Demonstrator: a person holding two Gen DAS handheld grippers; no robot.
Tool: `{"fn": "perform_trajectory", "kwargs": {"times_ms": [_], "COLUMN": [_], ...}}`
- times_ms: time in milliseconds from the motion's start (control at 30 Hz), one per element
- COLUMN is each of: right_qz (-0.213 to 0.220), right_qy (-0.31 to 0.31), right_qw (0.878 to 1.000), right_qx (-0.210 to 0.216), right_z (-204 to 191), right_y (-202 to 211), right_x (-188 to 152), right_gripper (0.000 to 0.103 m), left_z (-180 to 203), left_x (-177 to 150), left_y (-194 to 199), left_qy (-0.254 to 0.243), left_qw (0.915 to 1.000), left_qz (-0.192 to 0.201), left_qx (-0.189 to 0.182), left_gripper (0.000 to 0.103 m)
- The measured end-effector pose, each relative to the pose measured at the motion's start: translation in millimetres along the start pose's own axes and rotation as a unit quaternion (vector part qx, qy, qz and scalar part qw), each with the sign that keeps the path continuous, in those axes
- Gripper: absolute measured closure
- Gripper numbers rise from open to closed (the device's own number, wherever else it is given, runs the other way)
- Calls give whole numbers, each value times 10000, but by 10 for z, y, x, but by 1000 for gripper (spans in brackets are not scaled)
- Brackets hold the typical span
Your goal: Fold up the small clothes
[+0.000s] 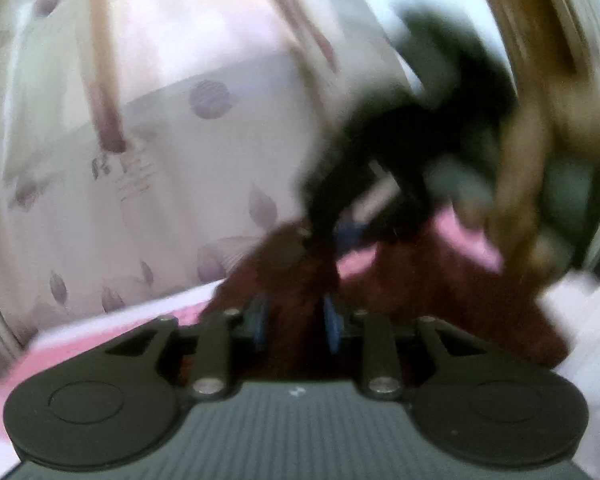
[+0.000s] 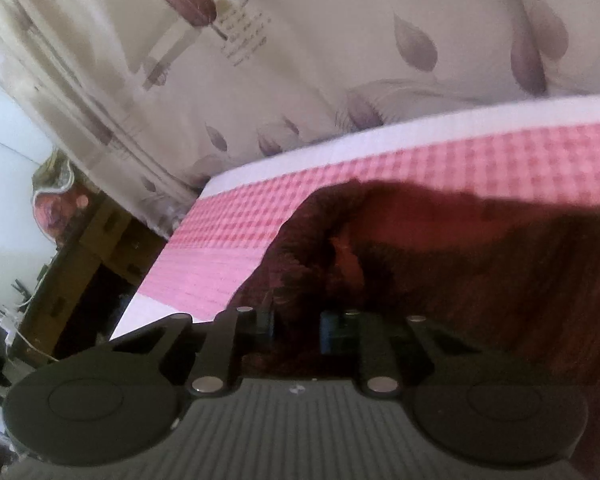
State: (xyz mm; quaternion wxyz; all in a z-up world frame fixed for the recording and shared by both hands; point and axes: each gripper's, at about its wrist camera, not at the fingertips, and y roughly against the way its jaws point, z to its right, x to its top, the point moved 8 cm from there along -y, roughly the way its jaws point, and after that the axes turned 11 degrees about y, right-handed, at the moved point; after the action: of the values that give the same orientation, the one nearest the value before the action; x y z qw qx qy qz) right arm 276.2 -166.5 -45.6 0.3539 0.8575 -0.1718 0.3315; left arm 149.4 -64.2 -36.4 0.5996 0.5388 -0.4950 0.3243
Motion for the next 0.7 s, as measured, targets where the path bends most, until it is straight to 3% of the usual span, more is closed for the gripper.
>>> {"fn": "perform_trajectory", "kwargs": {"times_ms": [33,67,133,200,267,400,567,700], "right_qz": [75,157,346,523,668,940,1071,1229], "right_qy": [-30,-52,-86,-16,12,-34,-46,-124], "right_qw": [10000,9999,9993,9986,9978,9955,9939,9917], "right_qx": [4,11,74,64,19,-130,-269,-365], "right_z": [56,105,184,250,346,648,1017,1266], "right_y": [31,61,178,317,441,668,752,793], "right_x": [24,53,106,168,223,280,217,165], "right_gripper": [80,80,80,80,80,80,80,80], "left_z": [-87,-191,-481,-796,-988,-910,-230,303], "left_x": [80,164,334,456,468,332,218,29], "left_y": [94,182,381,495,460,208,3,-119], "left_qy": [304,619,1324,1835,2197,2550,1620,1503], "left_qw": [9995,9980,9910,9827,9754,9606,9717,9539], "left_qz": [-46,-71,119,252,126,-426,-608,-1123], "left_qx": [-64,-125,-139,-2,-117,-1024,-1608,-2344], "left_gripper": [58,36,18,18,18,19,19,19]}}
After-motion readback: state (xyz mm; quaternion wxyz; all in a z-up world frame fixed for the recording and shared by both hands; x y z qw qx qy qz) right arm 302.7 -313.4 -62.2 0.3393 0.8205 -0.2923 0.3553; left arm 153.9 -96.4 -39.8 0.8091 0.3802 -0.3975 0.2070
